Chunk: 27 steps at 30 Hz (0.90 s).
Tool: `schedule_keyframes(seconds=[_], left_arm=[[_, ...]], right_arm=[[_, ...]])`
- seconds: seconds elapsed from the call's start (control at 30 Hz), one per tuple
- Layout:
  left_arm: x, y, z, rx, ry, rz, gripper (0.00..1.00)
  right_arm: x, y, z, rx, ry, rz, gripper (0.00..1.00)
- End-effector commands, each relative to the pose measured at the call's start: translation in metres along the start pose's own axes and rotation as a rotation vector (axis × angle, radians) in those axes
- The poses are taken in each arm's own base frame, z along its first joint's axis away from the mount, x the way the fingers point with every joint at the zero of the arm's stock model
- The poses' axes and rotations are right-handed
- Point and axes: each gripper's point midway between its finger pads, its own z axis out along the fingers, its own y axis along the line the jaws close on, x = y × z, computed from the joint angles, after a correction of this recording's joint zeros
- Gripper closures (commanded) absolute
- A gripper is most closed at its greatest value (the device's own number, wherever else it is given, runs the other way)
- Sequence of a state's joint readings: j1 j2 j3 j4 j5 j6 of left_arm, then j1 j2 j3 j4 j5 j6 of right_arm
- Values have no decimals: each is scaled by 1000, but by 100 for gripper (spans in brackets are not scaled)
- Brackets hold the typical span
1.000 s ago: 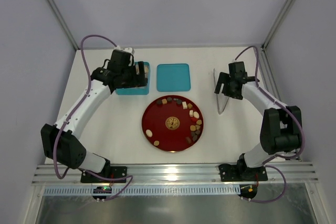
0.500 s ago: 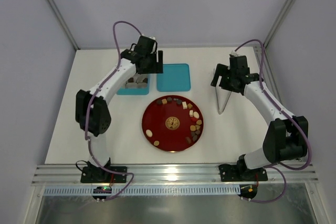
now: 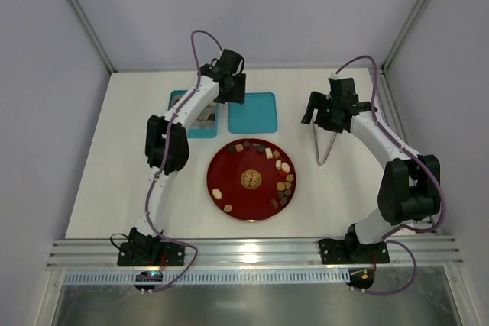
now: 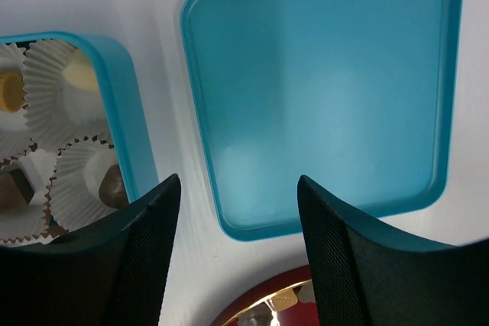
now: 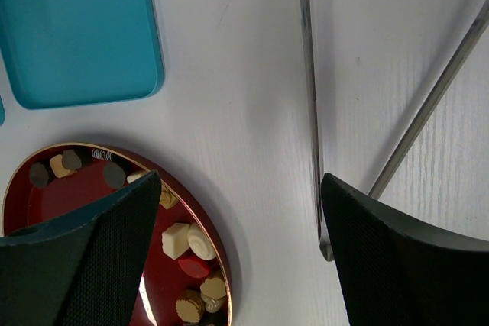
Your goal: Pack the chocolate
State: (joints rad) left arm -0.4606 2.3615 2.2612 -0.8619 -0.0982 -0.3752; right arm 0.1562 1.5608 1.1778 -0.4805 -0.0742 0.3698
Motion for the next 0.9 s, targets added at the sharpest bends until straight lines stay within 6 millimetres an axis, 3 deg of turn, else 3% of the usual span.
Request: schedule_keyframes(seconds=[0.0,0.17,0.47,0.87], left_arm=[[0,5,2,-27,15,40,38],[11,12,23,-42,54,30,41],[22,13,43,-20,91,15,42],[36,13,62,3,130,-25,59]], right_arm=[[-28,19,-4,-61,-69,0,15],[-27,20,1,-68,-68,0,15],[-24,20,6,-75,-59,3,15],[-22,36,19,-136,-52,-31,15]])
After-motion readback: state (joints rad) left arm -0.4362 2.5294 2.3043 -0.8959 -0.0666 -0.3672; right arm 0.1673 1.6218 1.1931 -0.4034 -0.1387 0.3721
